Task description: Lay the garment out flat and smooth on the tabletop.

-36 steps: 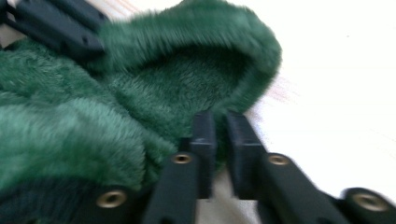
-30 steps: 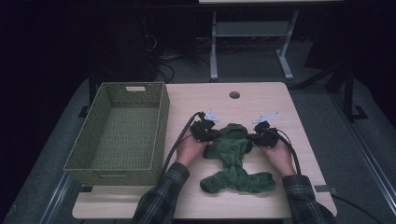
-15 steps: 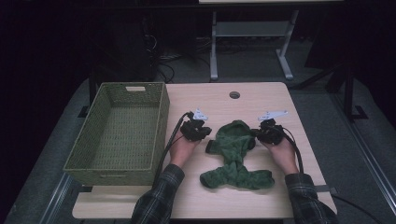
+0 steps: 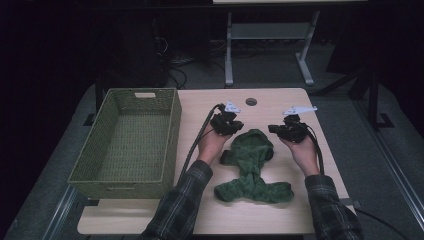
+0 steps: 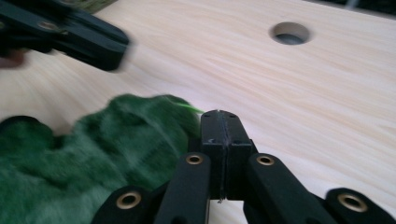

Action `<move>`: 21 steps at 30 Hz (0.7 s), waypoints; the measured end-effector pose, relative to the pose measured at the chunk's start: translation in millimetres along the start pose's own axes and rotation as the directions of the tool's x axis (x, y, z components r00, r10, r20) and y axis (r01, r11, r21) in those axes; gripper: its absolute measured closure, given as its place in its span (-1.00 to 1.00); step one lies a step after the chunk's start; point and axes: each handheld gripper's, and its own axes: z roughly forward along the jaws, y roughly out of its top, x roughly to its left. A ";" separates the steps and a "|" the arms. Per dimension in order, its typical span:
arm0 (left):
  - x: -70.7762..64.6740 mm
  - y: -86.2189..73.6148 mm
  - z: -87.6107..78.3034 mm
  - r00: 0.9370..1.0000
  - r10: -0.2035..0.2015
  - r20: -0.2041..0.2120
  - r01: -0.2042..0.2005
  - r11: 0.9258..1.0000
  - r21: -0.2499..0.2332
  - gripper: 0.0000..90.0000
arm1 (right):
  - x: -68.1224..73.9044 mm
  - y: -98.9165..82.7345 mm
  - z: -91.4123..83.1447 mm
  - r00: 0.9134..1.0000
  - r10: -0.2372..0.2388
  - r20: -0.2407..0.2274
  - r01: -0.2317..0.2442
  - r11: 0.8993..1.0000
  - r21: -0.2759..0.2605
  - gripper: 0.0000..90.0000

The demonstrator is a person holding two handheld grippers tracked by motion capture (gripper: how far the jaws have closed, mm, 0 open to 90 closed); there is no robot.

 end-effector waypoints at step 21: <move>-15.8 -18.7 20.5 0.994 0.086 0.066 -0.095 0.984 0.148 0.76 | 15.9 -16.5 30.1 0.993 -0.087 -0.075 0.099 0.980 0.174 0.94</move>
